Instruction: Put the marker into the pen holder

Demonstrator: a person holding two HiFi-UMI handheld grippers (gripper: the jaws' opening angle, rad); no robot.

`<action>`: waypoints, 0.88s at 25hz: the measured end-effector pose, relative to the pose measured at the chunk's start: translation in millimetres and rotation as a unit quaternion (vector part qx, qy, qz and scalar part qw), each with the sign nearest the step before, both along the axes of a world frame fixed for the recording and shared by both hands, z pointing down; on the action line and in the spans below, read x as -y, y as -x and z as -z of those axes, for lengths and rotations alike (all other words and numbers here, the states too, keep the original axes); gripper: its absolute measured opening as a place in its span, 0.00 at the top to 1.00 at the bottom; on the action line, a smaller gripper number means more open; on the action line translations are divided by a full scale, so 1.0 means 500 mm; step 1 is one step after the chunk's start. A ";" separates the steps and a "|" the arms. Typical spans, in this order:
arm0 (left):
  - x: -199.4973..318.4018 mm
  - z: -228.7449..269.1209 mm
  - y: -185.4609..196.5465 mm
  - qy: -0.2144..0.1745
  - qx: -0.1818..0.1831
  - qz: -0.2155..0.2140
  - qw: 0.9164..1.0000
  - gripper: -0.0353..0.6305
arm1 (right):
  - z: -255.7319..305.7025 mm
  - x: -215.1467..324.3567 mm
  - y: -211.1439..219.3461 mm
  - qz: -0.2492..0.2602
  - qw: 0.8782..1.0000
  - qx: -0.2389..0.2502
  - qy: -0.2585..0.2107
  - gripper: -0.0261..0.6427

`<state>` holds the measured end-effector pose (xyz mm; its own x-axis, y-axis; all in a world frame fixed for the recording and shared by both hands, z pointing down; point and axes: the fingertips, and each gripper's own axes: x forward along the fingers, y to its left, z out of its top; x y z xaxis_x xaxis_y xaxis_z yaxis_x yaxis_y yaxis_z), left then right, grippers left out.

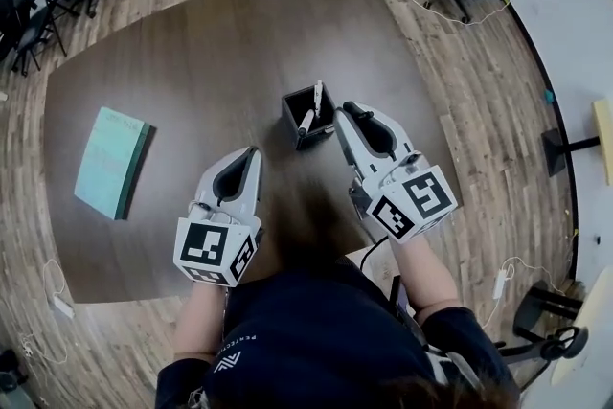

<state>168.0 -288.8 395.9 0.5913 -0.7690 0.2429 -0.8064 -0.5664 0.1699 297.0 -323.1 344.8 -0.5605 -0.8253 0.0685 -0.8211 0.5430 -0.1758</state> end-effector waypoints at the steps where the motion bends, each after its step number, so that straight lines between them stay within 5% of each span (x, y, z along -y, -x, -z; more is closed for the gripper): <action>1: 0.001 -0.003 0.001 0.002 0.001 0.005 1.000 0.94 | -0.002 0.007 -0.004 -0.002 1.000 0.001 -0.003 0.88; 22: -0.006 -0.040 0.044 0.023 0.006 0.067 0.998 0.94 | -0.125 0.045 0.031 0.027 0.997 -0.068 0.005 0.88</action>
